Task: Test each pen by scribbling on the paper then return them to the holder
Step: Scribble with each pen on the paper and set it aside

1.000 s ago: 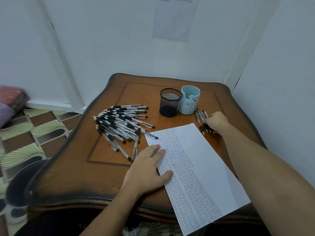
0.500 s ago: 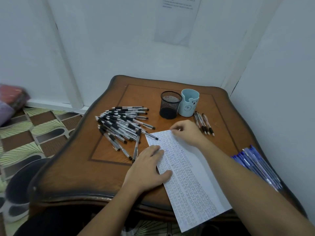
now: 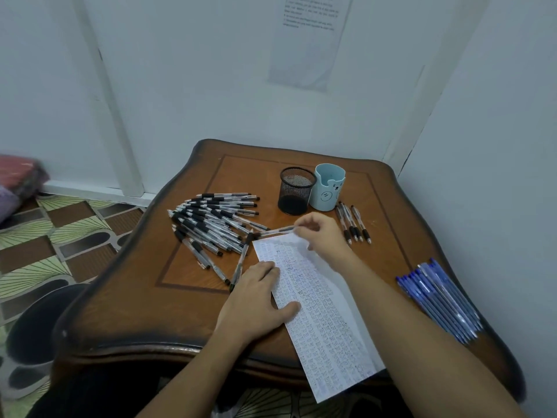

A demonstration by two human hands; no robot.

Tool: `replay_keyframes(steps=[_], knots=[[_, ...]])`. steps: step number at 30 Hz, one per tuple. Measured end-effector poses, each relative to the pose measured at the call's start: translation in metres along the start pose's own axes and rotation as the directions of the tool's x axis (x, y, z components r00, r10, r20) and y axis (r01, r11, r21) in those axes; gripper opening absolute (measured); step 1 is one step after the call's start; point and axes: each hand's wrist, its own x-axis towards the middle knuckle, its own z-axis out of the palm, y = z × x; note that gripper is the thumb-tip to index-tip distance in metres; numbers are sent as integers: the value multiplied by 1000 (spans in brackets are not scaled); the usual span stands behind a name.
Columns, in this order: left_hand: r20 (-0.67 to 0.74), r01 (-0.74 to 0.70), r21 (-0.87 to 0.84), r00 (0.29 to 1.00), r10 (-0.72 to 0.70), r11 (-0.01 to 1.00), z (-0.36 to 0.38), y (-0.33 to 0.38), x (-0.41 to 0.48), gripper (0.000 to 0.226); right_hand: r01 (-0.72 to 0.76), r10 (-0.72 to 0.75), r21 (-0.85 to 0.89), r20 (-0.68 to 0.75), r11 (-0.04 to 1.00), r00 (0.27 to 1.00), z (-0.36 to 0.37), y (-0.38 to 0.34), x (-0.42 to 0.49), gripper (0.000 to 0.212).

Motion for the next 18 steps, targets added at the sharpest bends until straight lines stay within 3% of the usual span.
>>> replay_keyframes(steps=[3, 5, 8, 11, 15, 18], knots=[[-3, -7, 25, 1000, 7, 1000, -2, 1, -1, 101, -52, 128, 408, -160, 911, 979, -26, -10, -13, 3], [-3, -4, 38, 1000, 4, 999, -3, 3, -2, 105, -14, 155, 560, -205, 828, 966, -41, -11, -23, 7], [-6, -1, 87, 1000, 1, 996, -3, 5, -6, 107, 33, 141, 625, -228, 780, 963, -57, -8, -40, 15], [3, 17, 117, 1000, -17, 993, -2, 5, -7, 108, 4, 153, 593, -215, 805, 965, -65, -3, -52, 15], [98, 23, 163, 994, -39, 986, -5, 5, -8, 130, 6, 163, 604, -225, 797, 961, -70, 0, -64, 13], [146, -3, 216, 989, -30, 976, -6, 6, -12, 129, 21, 170, 666, -221, 746, 960, -72, 3, -71, 17]])
